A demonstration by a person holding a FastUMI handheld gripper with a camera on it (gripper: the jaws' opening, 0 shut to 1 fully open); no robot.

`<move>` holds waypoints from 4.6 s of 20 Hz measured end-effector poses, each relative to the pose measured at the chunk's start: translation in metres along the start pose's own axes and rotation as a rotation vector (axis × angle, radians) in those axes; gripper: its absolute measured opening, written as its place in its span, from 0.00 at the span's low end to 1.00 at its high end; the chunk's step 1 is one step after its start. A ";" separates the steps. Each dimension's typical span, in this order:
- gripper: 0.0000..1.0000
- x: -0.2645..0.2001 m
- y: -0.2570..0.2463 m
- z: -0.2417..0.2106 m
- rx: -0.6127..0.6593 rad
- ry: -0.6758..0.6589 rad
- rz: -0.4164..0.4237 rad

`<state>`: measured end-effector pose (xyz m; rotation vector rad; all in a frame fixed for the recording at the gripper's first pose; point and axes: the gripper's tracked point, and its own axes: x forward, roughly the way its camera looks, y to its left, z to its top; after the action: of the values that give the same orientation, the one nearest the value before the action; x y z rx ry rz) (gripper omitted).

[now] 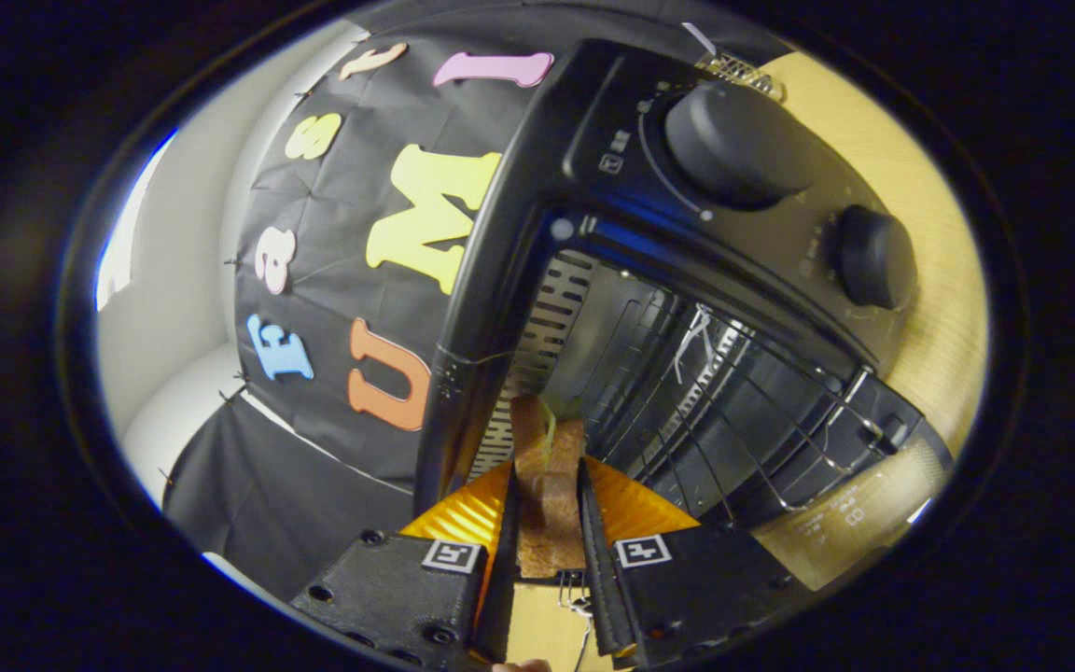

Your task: Open the toaster oven, put the food inside, and close the toaster oven door.

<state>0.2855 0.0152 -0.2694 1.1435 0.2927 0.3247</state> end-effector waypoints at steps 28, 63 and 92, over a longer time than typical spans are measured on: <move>0.99 -0.039 -0.036 0.001 -0.718 0.117 -0.436; 1.00 -0.170 -0.097 -0.131 -1.003 0.273 -0.681; 1.00 -0.158 -0.039 -0.102 -1.090 -0.084 -0.449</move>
<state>0.1050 0.0230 -0.3353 0.0039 0.2345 0.0056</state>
